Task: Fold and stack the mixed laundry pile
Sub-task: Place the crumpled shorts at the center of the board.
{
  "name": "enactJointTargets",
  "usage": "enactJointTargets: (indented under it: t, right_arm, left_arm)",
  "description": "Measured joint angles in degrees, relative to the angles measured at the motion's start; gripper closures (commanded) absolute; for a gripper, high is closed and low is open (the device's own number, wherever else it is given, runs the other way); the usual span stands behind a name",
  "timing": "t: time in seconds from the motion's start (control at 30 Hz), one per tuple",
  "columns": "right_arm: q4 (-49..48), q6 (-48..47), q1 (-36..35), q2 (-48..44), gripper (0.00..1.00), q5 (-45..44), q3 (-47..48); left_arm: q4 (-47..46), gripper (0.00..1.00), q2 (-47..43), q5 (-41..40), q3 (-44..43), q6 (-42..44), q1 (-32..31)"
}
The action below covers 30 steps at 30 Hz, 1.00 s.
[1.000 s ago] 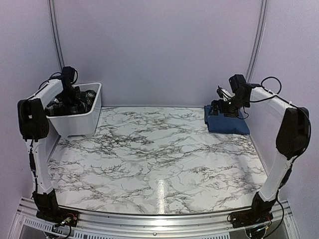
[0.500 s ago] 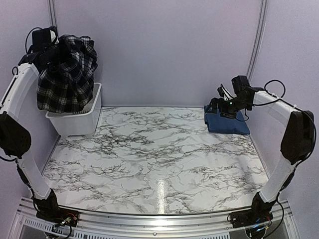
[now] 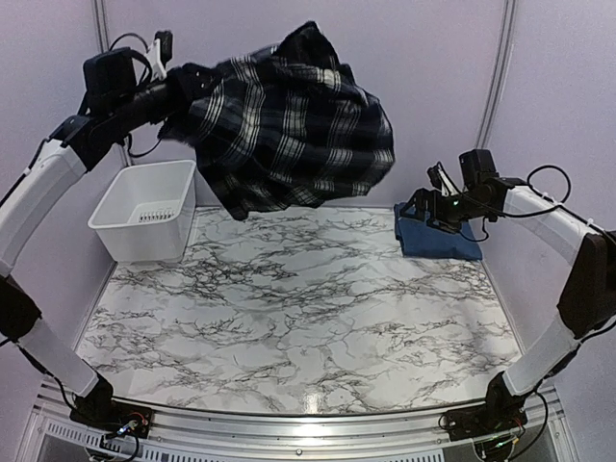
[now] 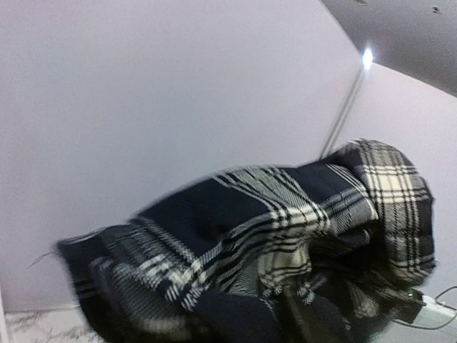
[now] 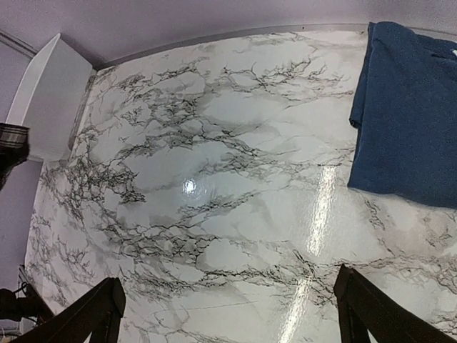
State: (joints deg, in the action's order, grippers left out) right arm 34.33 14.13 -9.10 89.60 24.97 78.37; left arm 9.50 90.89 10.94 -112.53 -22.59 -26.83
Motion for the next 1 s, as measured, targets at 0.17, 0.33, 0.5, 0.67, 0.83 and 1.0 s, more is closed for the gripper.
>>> enactJointTargets:
  t: [0.17, 0.33, 0.5, 0.67, 0.83, 1.0]
  right_arm:
    - [0.04, -1.16, 0.0, -2.16, 0.01, 0.0, -2.56]
    - [2.16, -4.83, -0.02, -1.95, 0.02, -0.13, -4.02]
    - [3.04, -7.54, -0.5, -1.73, 0.01, 2.19, -5.14]
    - [2.51, -9.35, -5.46, 1.95, 0.02, 4.85, -4.66]
    - [1.75, -9.79, -12.66, 10.1, 0.03, 6.56, -0.98]
    - [1.51, -9.66, -17.64, 18.18, 0.06, 7.08, 5.77]
  left_arm:
    - [1.11, 0.01, -9.84, -6.21, 23.06, -1.84, 7.23]
    - [3.41, 0.01, -13.16, -7.96, 37.27, -1.64, 7.89]
    - [6.82, 0.01, -15.45, -8.09, 44.59, -0.11, 2.32]
    - [9.64, 0.01, -19.98, -9.05, 51.52, -1.42, -2.95]
    - [13.11, 0.01, -18.88, -11.06, 53.02, -3.23, -6.01]
    - [15.47, 0.01, -11.54, -12.17, 50.99, -1.97, -6.93]
